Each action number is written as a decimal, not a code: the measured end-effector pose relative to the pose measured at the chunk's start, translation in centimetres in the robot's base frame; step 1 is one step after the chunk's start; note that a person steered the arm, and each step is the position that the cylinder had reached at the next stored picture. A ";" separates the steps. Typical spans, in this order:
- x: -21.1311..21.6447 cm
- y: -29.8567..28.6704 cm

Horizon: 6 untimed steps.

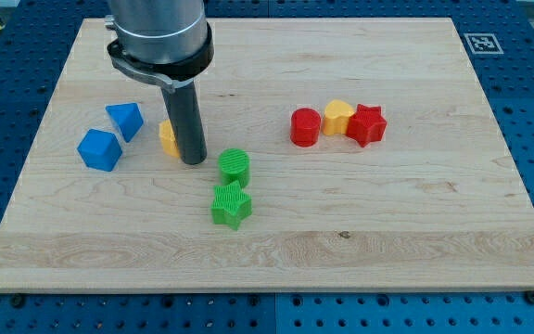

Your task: Move the green circle diagonally top right to the green star

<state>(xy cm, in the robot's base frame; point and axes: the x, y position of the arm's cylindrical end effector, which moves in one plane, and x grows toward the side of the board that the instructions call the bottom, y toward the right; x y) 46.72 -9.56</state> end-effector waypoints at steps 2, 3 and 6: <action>0.9 3.5; 0.9 7.0; 1.4 14.4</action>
